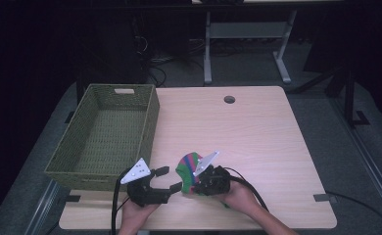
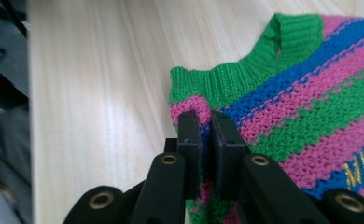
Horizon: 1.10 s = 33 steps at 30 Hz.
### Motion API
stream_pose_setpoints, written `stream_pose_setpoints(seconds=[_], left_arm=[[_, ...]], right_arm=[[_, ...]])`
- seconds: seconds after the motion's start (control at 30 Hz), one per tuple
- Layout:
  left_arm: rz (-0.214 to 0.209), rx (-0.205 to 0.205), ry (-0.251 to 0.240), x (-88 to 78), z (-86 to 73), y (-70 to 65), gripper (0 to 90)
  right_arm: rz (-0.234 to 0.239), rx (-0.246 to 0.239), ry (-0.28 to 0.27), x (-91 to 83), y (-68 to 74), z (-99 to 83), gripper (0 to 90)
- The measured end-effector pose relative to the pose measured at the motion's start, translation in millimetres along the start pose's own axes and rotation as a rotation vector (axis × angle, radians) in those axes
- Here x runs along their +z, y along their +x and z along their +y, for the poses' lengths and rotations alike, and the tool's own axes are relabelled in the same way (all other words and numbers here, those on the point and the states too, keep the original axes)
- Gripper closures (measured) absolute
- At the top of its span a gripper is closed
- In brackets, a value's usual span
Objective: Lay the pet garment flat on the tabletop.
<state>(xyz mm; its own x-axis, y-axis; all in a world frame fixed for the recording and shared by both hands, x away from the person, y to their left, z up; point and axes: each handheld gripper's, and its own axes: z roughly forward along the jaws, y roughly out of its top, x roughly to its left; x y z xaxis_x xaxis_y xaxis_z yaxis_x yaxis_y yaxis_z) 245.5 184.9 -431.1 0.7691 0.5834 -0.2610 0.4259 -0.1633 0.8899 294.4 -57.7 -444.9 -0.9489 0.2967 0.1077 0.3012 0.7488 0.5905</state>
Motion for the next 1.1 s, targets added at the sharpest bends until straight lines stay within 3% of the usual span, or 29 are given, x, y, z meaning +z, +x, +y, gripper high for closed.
stream_pose_setpoints(seconds=[0.23, 0.33, 0.37, 0.43, 0.47, 0.9, 1.1], left_arm=[[-0.009, -0.013, -0.013, -1.1, 0.1, 0.2, 20.6], [-0.010, -0.013, -0.019, -1.5, 0.0, 0.6, 20.6], [-0.011, -0.013, -0.019, -1.5, 0.1, 0.7, 20.6], [-0.012, -0.015, -0.019, -0.9, 0.1, 0.7, 20.6], [-0.012, -0.015, -0.016, -0.7, 0.1, 0.6, 20.6], [-0.009, 0.018, 0.014, 12.1, 1.9, -2.2, 20.9], [-0.053, 0.034, 0.042, 22.0, 5.8, -6.3, 23.6]], right_arm=[[0.037, 0.029, -0.066, -22.1, -4.3, 2.3, 83.3], [0.028, 0.036, -0.095, -35.2, -6.0, 3.9, 83.6], [0.024, 0.059, -0.125, -47.1, -8.1, 5.0, 83.7], [0.025, 0.067, -0.137, -50.9, -8.7, 5.2, 83.8], [0.027, 0.082, -0.169, -60.8, -11.3, 4.8, 83.9], [0.030, 0.126, -0.280, -97.7, -25.0, -6.3, 83.9], [0.031, 0.125, -0.321, -111.4, -29.8, -14.6, 83.9]])
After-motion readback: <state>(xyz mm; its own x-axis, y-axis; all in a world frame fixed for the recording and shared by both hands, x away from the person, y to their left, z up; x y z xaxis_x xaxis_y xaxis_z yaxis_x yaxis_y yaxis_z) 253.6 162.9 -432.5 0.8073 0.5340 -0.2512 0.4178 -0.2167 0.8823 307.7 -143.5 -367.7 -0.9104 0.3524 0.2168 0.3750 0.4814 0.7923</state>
